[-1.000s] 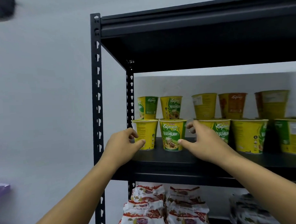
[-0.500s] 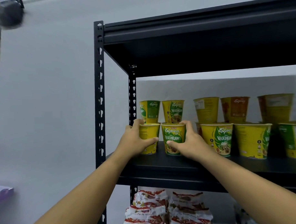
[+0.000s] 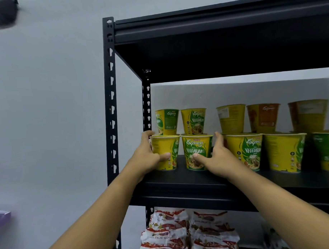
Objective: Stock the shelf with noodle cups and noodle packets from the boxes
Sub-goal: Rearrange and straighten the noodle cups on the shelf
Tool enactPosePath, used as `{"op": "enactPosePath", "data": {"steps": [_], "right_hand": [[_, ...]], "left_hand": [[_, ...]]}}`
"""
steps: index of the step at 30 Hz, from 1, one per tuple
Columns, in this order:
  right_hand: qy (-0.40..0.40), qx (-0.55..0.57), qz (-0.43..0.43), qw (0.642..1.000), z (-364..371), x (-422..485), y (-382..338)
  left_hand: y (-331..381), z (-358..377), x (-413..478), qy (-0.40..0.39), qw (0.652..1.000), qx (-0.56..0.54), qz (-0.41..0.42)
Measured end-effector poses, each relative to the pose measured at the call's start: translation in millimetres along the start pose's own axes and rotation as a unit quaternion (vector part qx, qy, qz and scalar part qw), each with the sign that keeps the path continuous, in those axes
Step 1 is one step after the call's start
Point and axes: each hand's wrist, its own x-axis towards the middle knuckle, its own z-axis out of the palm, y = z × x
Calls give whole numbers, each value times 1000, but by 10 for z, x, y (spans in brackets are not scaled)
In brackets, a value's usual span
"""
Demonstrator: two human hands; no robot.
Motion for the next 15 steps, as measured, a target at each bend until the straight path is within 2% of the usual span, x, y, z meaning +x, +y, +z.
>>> {"op": "enactPosePath", "data": {"steps": [2, 4, 6, 11, 15], "right_hand": [[-1, -18, 6, 1000, 7, 9, 0], [2, -60, -1, 998, 8, 11, -8], [-3, -113, -5, 994, 2, -16, -17], [-89, -235, 0, 968, -112, -134, -18], [-151, -269, 5, 951, -259, -197, -15]], "left_hand": [[-30, -32, 9, -15, 996, -82, -35], [-70, -53, 40, -26, 992, -114, -49], [-64, -32, 24, -43, 995, -85, -38], [-51, 32, -4, -10, 993, 117, -16], [-94, 2, 23, -31, 997, 66, -31]]}}
